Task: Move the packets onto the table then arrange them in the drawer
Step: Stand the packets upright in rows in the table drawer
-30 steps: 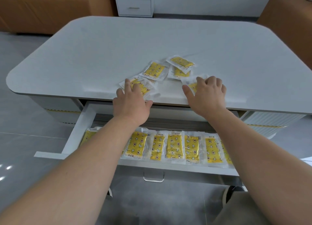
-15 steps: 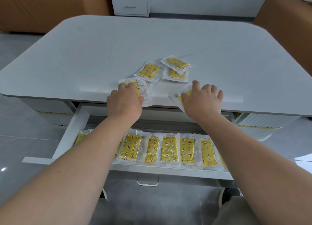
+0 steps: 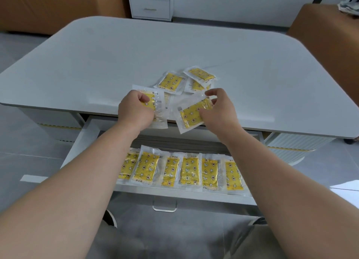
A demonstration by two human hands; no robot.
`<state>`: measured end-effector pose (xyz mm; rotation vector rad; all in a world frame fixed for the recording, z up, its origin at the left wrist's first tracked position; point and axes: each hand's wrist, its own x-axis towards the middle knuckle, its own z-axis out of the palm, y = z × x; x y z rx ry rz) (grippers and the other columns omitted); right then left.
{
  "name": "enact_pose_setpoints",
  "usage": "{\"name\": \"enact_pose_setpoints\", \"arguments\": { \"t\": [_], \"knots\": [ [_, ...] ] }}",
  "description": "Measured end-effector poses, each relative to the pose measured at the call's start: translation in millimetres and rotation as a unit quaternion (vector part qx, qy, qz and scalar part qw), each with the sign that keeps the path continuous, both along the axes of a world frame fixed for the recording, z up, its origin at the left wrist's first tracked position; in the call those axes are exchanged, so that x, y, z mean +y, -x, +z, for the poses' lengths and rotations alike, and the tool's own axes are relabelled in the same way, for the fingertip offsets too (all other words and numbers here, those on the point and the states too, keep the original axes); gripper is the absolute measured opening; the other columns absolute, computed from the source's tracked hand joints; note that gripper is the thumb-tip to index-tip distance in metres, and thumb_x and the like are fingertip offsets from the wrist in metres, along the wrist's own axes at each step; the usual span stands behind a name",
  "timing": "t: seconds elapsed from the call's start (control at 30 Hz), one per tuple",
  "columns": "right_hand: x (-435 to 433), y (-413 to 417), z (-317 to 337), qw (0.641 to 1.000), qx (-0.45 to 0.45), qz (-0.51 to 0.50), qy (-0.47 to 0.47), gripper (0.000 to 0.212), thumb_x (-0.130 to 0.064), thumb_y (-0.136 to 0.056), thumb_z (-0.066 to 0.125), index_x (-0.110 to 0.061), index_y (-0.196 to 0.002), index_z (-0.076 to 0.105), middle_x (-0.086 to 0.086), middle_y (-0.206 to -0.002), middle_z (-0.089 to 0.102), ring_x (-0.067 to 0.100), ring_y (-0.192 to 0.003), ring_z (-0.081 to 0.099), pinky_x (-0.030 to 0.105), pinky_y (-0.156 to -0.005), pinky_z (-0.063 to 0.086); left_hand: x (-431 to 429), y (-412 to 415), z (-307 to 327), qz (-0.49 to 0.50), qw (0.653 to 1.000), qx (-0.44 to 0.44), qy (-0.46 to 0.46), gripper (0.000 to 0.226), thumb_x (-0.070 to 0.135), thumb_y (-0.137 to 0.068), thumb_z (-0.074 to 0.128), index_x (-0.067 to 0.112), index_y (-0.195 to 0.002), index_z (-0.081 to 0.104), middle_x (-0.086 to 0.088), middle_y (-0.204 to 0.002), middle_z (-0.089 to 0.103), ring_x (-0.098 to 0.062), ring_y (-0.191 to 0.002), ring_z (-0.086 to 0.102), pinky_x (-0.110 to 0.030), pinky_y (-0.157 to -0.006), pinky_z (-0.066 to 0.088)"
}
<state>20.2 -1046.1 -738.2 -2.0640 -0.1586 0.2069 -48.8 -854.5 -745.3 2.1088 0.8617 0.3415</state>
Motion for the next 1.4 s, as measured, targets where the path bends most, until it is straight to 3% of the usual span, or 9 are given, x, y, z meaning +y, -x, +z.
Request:
{"name": "enact_pose_setpoints", "arguments": {
  "t": [0.2,0.3,0.4,0.47,0.6,0.87,1.1,1.27,1.4],
  "knots": [
    [17.9,10.4,13.1,0.991,0.048,0.0,-0.126,0.052,-0.007,-0.082,0.077,-0.031,-0.119,0.048,-0.005,-0.094,0.07,0.014,-0.083,0.073,0.025,-0.065,0.06,12.0,18.9,18.0,-0.009,0.996,-0.062,0.064,0.011,0.009,-0.09,0.069,0.018,-0.095,0.065,0.008,-0.096,0.062,-0.007,-0.085,0.058,-0.018,-0.062,0.042],
    [29.3,11.9,16.7,0.984,0.061,-0.009,-0.165,0.048,-0.007,-0.079,0.078,-0.029,-0.114,0.055,-0.001,-0.097,0.072,0.021,-0.084,0.075,0.037,-0.075,0.064,24.5,35.1,22.6,-0.022,0.999,0.006,0.045,0.026,0.009,-0.082,0.08,0.016,-0.096,0.058,0.004,-0.089,0.056,-0.011,-0.076,0.053,-0.025,-0.058,0.04],
    [40.1,12.1,20.0,0.98,0.078,0.005,-0.181,0.043,-0.002,-0.084,0.07,-0.026,-0.118,0.058,-0.004,-0.092,0.067,0.011,-0.071,0.071,0.022,-0.063,0.06,35.3,52.2,18.9,-0.078,0.99,0.119,0.025,0.037,0.012,-0.073,0.088,0.016,-0.087,0.055,-0.003,-0.084,0.057,-0.021,-0.072,0.051,-0.03,-0.06,0.04],
    [48.5,15.0,21.1,0.983,0.084,0.033,-0.162,0.043,0.0,-0.087,0.066,-0.026,-0.12,0.058,-0.003,-0.092,0.066,0.008,-0.064,0.067,0.022,-0.058,0.058,39.5,59.7,10.4,-0.11,0.974,0.196,-0.015,0.039,0.015,-0.071,0.09,0.015,-0.087,0.054,-0.003,-0.082,0.057,-0.021,-0.071,0.051,-0.031,-0.062,0.04],
    [58.7,23.6,16.1,0.988,0.068,0.117,-0.073,0.043,-0.003,-0.087,0.064,-0.031,-0.119,0.057,0.004,-0.096,0.07,0.028,-0.08,0.074,0.043,-0.067,0.063,43.0,61.0,-19.2,-0.15,0.938,0.312,-0.039,0.04,0.022,-0.075,0.088,0.014,-0.095,0.053,-0.001,-0.088,0.059,-0.02,-0.081,0.057,-0.027,-0.065,0.04],
    [66.9,30.3,6.3,0.983,0.065,0.17,-0.022,0.042,-0.006,-0.087,0.068,-0.03,-0.119,0.057,0.003,-0.098,0.068,0.027,-0.084,0.074,0.046,-0.076,0.062,61.3,61.0,-57.9,-0.184,0.915,0.354,-0.054,0.062,0.028,-0.075,0.087,0.014,-0.122,0.051,-0.002,-0.126,0.057,-0.021,-0.11,0.056,-0.028,-0.085,0.045],
    [63.6,31.7,-1.1,0.98,0.066,0.189,-0.008,0.043,-0.005,-0.085,0.07,-0.031,-0.118,0.058,0.004,-0.102,0.071,0.025,-0.083,0.076,0.048,-0.079,0.063,58.2,59.4,-63.5,-0.213,0.87,0.425,-0.132,0.061,0.048,-0.078,0.08,0.006,-0.115,0.056,-0.011,-0.113,0.064,-0.026,-0.105,0.061,-0.032,-0.079,0.047],
    [60.5,35.9,1.7,0.972,0.077,0.221,0.005,0.044,-0.004,-0.087,0.07,-0.029,-0.121,0.059,0.001,-0.104,0.07,0.018,-0.079,0.075,0.036,-0.074,0.064,65.2,62.6,-52.7,-0.217,0.851,0.453,-0.151,0.067,0.057,-0.082,0.073,0.006,-0.124,0.059,-0.008,-0.103,0.066,-0.025,-0.103,0.063,-0.035,-0.085,0.05],
    [69.1,48.4,-0.8,0.957,0.066,0.277,0.056,0.044,-0.004,-0.087,0.069,-0.029,-0.122,0.059,-0.004,-0.113,0.064,0.021,-0.08,0.073,0.037,-0.067,0.064,83.7,53.2,-18.4,-0.164,0.867,0.429,-0.195,0.035,0.026,-0.092,0.068,0.008,-0.122,0.068,-0.01,-0.119,0.067,-0.026,-0.108,0.063,-0.031,-0.089,0.052]
  ]
}}
